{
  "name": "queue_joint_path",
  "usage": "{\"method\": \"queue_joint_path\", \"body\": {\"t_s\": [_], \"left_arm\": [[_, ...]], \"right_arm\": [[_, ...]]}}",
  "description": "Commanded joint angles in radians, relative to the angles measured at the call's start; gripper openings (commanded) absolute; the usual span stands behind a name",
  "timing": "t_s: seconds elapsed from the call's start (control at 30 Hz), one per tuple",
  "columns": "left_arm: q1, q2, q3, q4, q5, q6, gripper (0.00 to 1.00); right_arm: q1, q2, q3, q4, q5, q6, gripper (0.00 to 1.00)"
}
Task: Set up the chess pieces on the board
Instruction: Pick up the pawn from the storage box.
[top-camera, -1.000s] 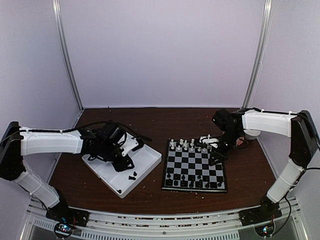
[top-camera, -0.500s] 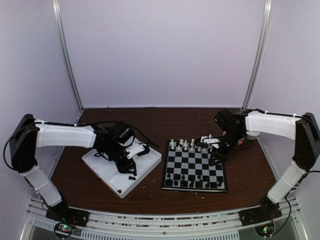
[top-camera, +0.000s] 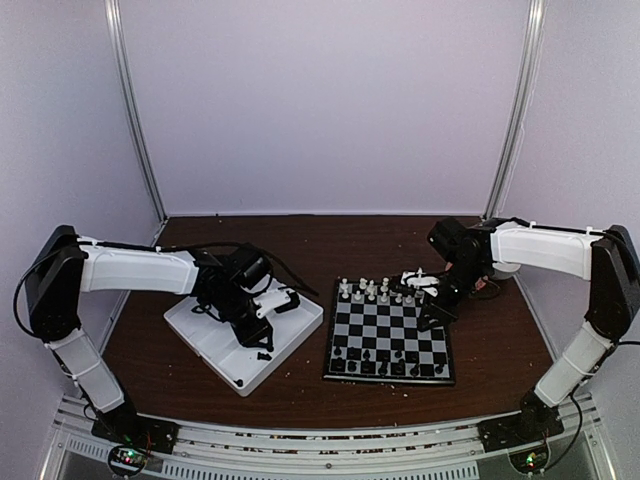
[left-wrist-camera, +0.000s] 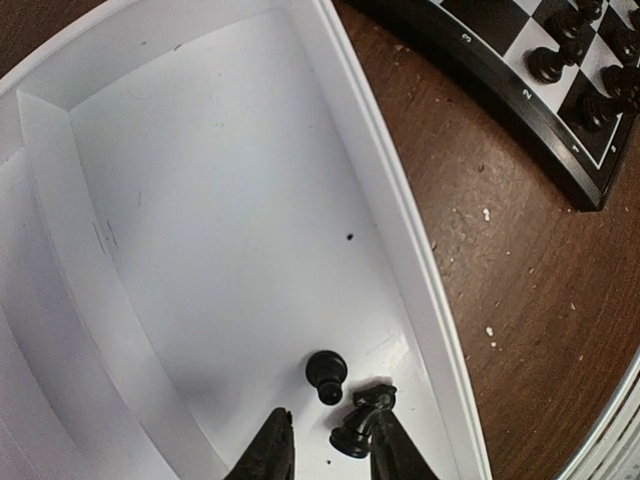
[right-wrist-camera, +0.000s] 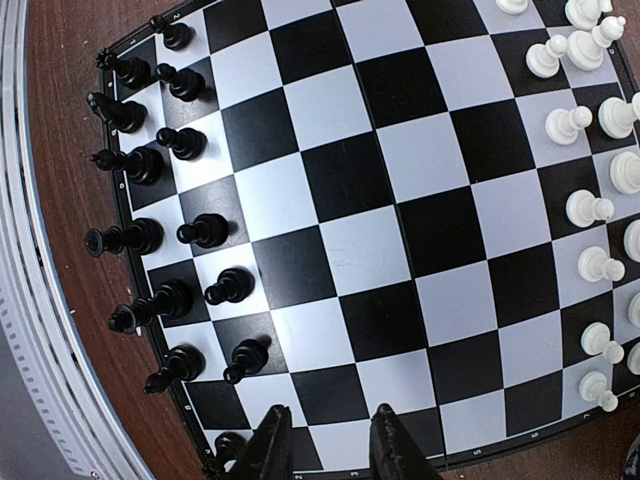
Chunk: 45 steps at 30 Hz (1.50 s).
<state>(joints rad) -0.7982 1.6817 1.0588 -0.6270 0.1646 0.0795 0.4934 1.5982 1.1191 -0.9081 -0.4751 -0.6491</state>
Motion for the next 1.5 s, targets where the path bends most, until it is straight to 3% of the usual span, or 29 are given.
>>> {"method": "queue_joint_path", "body": {"t_s": [0.0, 0.27, 0.77, 1.47], "left_arm": [[0.007, -0.001, 0.012, 0.009, -0.014, -0.021, 0.27], [0.006, -0.008, -0.013, 0.027, 0.017, -0.004, 0.25], [0.005, 0.062, 0.008, 0.060, -0.001, -0.003, 0.20], [-0.013, 0.046, 0.098, -0.011, -0.006, -0.003, 0.03]], "right_arm": [[0.008, -0.009, 0.020, -0.011, -0.020, -0.001, 0.28], [0.040, 0.043, 0.165, -0.064, -0.025, -0.008, 0.29], [0.051, 0.028, 0.108, -0.034, -0.007, 0.005, 0.29], [0.051, 0.027, 0.096, -0.030, -0.002, 0.003, 0.28]]}}
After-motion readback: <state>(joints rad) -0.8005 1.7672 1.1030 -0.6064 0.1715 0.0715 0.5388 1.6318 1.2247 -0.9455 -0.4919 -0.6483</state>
